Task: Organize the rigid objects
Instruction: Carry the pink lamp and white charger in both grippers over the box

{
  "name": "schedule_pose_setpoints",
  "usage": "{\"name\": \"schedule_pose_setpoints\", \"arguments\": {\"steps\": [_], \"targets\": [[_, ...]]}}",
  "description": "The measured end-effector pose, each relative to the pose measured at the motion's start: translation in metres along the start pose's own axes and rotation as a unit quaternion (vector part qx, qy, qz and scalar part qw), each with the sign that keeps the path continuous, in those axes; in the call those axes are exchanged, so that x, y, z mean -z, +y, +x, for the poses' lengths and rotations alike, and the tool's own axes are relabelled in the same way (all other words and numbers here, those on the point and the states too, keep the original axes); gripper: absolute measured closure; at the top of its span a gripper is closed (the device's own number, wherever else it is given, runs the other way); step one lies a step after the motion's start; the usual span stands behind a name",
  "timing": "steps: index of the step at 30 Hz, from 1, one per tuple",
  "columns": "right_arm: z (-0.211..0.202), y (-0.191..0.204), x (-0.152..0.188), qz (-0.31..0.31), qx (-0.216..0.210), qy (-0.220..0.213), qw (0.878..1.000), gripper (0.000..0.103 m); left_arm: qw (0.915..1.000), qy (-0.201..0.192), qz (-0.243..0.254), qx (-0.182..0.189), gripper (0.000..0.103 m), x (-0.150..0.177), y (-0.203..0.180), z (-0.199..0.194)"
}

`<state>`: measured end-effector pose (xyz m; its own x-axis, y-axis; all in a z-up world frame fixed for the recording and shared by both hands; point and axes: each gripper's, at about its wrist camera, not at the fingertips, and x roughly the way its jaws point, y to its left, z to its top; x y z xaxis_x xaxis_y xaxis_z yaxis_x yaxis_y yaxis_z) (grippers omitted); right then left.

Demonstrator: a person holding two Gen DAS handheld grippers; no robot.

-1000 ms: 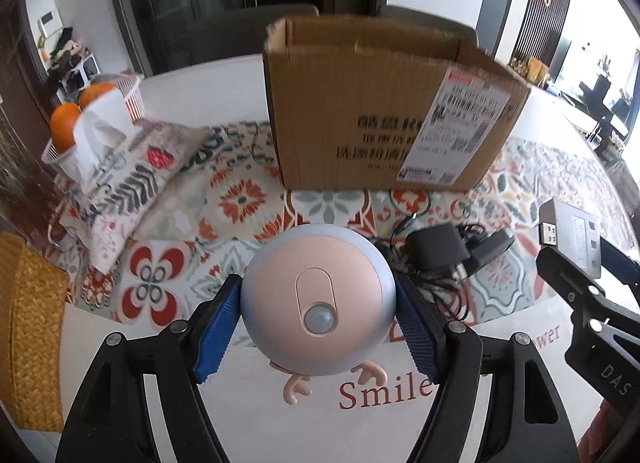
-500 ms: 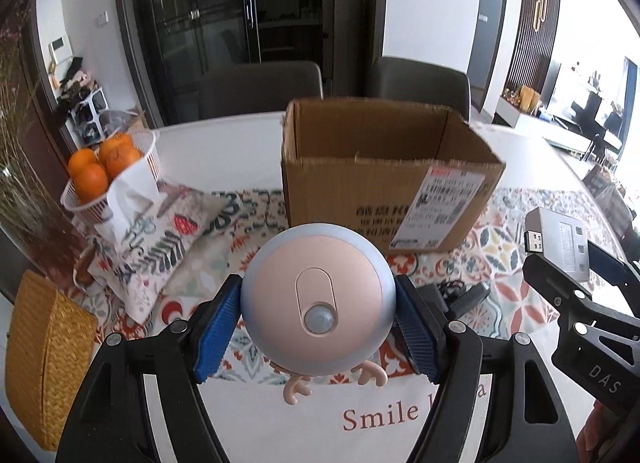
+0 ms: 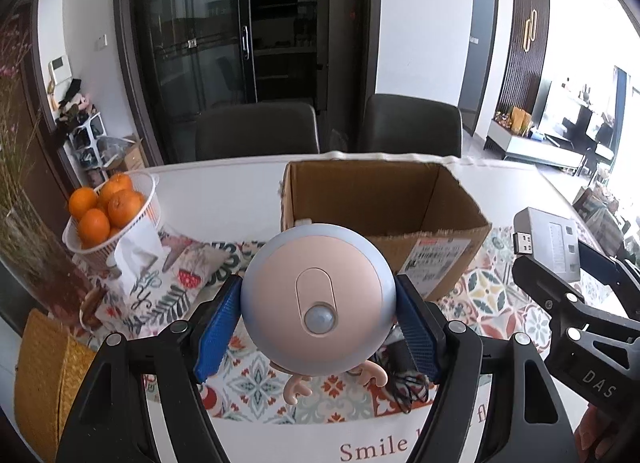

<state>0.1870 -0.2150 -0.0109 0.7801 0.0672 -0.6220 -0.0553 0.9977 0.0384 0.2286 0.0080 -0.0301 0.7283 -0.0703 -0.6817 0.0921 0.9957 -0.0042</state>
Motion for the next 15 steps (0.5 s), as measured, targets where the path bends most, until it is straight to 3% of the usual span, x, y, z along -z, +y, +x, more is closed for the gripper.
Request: {"name": "schedule_pose_setpoints", "arguments": {"steps": [15], "targets": [[0.025,0.001,-0.046,-0.020,-0.016,-0.020,0.999,0.023,0.9994,-0.015,0.011,0.027,0.029,-0.049,-0.004,0.022]]}}
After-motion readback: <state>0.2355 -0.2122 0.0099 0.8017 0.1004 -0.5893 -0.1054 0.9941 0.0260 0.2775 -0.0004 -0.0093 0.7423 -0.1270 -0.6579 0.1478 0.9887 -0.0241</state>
